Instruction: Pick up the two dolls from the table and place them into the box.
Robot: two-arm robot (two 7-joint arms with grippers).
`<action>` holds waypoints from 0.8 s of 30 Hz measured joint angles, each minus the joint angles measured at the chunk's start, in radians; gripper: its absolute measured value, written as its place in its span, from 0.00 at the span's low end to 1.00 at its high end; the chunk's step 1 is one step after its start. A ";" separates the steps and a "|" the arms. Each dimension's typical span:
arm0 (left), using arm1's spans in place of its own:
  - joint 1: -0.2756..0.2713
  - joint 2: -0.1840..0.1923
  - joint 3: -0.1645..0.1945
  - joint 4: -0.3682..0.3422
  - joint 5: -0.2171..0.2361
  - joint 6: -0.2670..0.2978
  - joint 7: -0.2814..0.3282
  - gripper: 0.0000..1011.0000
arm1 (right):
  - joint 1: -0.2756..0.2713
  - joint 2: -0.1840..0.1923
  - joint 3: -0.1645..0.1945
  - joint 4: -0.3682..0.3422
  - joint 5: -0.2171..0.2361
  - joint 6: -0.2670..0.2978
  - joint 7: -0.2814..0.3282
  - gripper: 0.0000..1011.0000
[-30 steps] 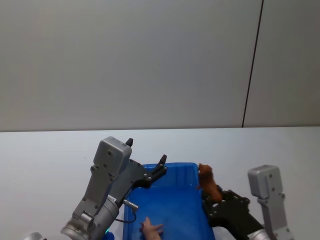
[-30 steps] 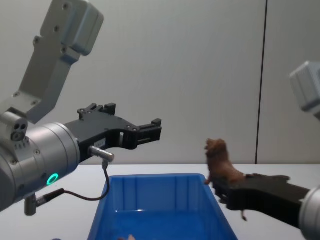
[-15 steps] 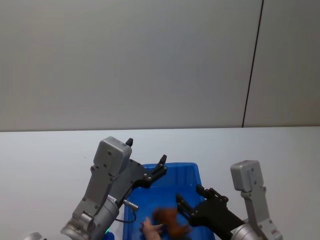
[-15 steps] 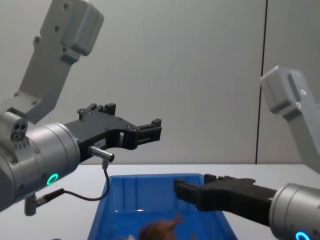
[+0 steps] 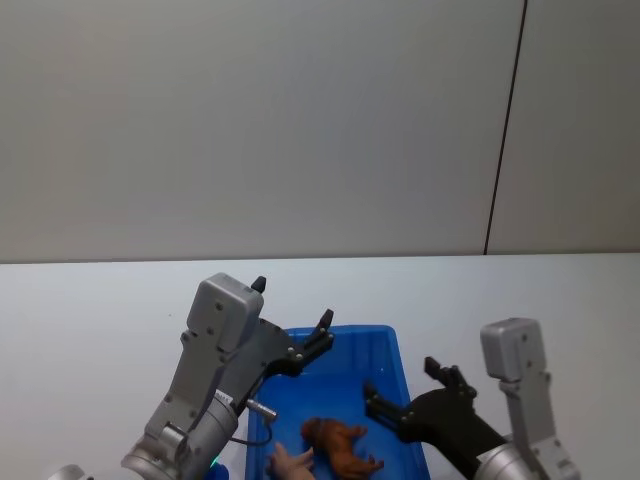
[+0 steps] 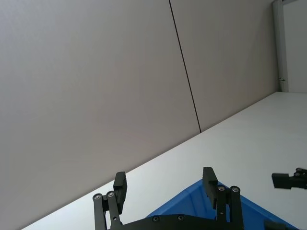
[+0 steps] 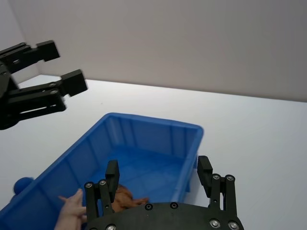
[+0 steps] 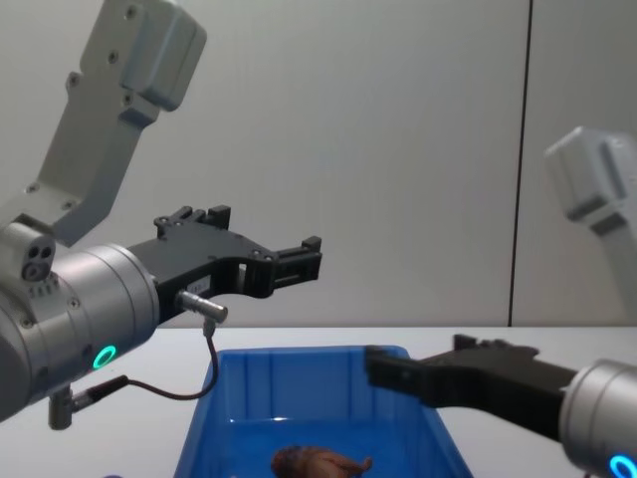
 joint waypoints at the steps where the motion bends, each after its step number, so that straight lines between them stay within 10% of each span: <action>1: 0.000 0.000 0.000 0.000 0.000 0.000 0.000 0.99 | -0.004 0.002 0.001 -0.005 -0.001 -0.003 -0.007 0.99; 24: 0.004 0.002 -0.002 -0.003 0.000 0.003 0.003 0.99 | -0.117 0.067 0.036 -0.127 -0.019 -0.090 -0.205 0.99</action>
